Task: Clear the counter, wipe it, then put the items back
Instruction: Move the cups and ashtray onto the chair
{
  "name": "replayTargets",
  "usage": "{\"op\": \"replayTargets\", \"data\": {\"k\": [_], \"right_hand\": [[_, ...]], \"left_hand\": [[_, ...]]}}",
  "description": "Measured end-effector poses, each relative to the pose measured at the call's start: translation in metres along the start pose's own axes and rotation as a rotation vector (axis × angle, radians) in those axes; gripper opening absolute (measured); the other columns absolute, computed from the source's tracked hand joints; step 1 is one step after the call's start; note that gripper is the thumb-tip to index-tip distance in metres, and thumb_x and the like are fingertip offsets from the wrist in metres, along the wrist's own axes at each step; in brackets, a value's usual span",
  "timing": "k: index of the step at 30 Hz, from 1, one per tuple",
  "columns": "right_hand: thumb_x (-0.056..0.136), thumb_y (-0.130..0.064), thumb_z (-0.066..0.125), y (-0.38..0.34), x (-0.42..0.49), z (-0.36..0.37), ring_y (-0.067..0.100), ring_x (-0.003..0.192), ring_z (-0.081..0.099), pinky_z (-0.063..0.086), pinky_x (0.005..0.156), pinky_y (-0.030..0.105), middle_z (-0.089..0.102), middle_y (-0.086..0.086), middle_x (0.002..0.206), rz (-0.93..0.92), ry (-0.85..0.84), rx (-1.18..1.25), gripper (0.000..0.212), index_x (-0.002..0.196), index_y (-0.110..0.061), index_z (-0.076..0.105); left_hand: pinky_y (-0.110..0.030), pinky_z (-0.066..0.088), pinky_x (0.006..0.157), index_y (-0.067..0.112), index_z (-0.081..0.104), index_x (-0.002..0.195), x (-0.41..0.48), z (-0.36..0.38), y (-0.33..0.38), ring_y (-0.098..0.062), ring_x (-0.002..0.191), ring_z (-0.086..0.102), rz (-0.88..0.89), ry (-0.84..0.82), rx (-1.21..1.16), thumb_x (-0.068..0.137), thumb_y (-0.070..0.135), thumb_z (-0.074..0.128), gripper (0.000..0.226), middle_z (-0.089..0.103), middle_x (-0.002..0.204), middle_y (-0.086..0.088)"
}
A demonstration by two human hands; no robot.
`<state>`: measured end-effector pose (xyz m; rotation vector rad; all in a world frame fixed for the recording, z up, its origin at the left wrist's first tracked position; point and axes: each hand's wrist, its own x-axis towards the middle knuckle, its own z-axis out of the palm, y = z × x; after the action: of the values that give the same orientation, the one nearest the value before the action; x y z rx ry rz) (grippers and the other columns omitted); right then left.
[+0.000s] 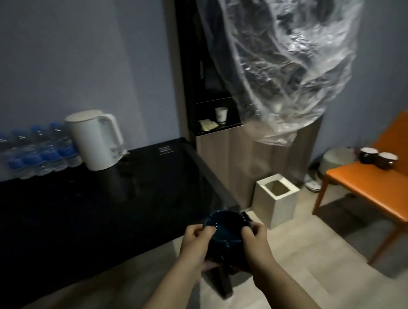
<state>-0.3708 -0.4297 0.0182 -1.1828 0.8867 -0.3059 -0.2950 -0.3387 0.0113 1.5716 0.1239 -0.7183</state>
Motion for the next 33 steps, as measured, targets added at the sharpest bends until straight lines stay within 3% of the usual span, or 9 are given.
{"op": "replayTargets", "data": {"k": [6,11,14,18,23,28,33], "right_hand": [[0.098,-0.023,0.034,-0.05,0.061,-0.157,0.024,0.089,0.053,0.05,0.051,0.03,0.049,0.01,0.111,0.03,0.125,-0.007,0.02,0.118,-0.024,0.029],[0.097,-0.02,0.036,-0.081,0.104,-0.252,0.035,0.103,0.055,0.05,0.049,0.03,0.047,0.017,0.123,0.065,0.236,0.023,0.027,0.122,-0.025,0.027],[0.097,-0.02,0.035,-0.094,0.134,-0.292,0.034,0.102,0.055,0.05,0.049,0.03,0.047,0.016,0.122,0.08,0.282,0.058,0.024,0.119,-0.026,0.027],[0.097,-0.019,0.035,-0.11,0.186,-0.338,0.031,0.097,0.054,0.053,0.053,0.033,0.045,0.012,0.116,0.111,0.344,0.075,0.023,0.118,-0.026,0.028],[0.097,-0.02,0.037,-0.147,0.279,-0.392,0.032,0.101,0.053,0.053,0.052,0.033,0.044,0.011,0.12,0.148,0.4,0.088,0.025,0.119,-0.027,0.03],[0.096,-0.019,0.039,-0.191,0.363,-0.447,0.033,0.102,0.055,0.056,0.068,0.042,0.047,0.012,0.123,0.151,0.465,0.133,0.022,0.116,-0.026,0.033],[0.095,-0.019,0.039,-0.219,0.425,-0.516,0.035,0.104,0.056,0.058,0.071,0.047,0.048,0.011,0.121,0.147,0.497,0.204,0.017,0.108,-0.028,0.033]], "left_hand": [[-0.038,0.056,0.058,0.019,0.051,0.108,0.01,0.181,0.007,-0.025,0.089,0.057,-0.035,-0.134,0.041,0.091,0.02,0.058,0.019,0.055,0.102,-0.007],[-0.047,0.058,0.074,0.019,0.051,0.106,0.025,0.293,0.013,-0.027,0.089,0.058,-0.076,-0.243,0.078,0.09,0.017,0.059,0.019,0.055,0.099,-0.008],[-0.046,0.058,0.074,0.02,0.051,0.107,0.045,0.346,0.016,-0.027,0.087,0.058,-0.097,-0.301,0.101,0.089,0.016,0.06,0.02,0.056,0.099,-0.007],[-0.043,0.058,0.066,0.019,0.051,0.104,0.086,0.415,0.018,-0.028,0.088,0.059,-0.131,-0.334,0.152,0.089,0.017,0.061,0.017,0.057,0.103,-0.009],[-0.049,0.058,0.075,0.023,0.05,0.103,0.157,0.51,0.035,-0.029,0.091,0.06,-0.126,-0.331,0.154,0.089,0.018,0.06,0.018,0.058,0.104,-0.009],[-0.045,0.059,0.069,0.021,0.051,0.1,0.219,0.606,0.064,-0.031,0.092,0.062,-0.145,-0.382,0.201,0.088,0.017,0.059,0.014,0.061,0.105,-0.014],[-0.048,0.058,0.073,0.02,0.051,0.098,0.255,0.703,0.077,-0.031,0.089,0.064,-0.112,-0.44,0.272,0.088,0.017,0.059,0.013,0.062,0.102,-0.013]]}}
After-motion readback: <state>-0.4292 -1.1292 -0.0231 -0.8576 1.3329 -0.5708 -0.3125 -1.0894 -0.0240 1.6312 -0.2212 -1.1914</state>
